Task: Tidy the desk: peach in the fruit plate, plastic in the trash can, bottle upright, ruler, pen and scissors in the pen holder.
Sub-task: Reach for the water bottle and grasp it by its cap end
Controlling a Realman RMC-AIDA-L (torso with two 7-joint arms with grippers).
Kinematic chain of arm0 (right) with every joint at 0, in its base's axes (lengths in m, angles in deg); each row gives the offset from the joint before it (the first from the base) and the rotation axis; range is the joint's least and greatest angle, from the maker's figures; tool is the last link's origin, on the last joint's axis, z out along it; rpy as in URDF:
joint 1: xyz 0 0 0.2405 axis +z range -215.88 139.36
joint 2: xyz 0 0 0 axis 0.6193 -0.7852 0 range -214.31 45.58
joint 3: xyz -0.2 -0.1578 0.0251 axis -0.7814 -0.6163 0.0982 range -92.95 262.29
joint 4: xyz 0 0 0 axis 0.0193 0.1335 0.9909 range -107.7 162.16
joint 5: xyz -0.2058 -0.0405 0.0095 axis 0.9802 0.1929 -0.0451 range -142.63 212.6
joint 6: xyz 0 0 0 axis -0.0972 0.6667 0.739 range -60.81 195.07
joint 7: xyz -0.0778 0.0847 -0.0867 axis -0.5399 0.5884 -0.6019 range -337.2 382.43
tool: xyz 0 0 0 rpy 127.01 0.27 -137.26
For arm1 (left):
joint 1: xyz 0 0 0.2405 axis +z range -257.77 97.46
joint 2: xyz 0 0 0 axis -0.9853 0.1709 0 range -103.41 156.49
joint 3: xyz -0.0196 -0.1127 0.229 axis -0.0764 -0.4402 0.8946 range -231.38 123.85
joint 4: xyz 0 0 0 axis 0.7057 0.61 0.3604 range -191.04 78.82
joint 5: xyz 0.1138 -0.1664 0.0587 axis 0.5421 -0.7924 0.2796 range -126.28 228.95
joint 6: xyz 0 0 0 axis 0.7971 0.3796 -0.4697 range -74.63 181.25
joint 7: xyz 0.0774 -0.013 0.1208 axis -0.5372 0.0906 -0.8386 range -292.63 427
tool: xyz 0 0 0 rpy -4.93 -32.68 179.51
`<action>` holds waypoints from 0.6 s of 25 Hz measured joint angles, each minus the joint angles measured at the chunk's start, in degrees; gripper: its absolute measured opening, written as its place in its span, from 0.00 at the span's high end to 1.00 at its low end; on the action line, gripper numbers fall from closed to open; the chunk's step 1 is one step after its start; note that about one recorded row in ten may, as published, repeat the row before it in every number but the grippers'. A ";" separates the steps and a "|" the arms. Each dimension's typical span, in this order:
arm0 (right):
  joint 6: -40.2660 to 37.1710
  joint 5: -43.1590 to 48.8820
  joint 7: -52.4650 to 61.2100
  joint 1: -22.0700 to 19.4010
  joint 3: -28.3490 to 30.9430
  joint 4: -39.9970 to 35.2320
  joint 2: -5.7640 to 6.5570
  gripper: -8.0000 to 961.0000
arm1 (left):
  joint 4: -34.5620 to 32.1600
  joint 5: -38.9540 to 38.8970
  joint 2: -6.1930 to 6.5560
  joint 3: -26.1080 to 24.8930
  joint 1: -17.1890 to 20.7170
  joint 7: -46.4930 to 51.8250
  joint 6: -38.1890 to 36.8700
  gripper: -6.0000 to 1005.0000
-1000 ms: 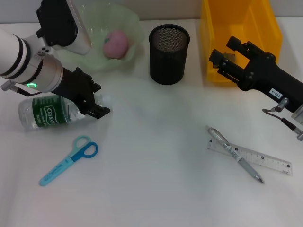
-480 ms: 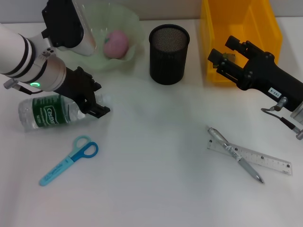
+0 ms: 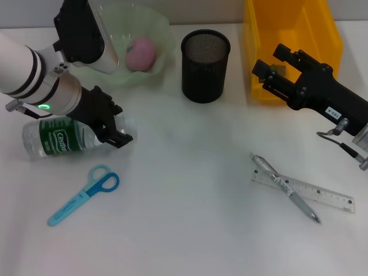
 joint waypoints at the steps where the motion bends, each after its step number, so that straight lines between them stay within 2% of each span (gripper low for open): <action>1: 0.00 0.00 0.00 0.00 0.00 0.06 -0.01 0.25 | 0.00 0.01 0.00 0.05 -0.01 0.02 0.01 0.30; 15: 0.00 0.00 0.10 0.00 0.00 0.74 0.00 0.25 | -0.18 -0.25 -0.13 1.44 0.28 0.08 0.99 0.35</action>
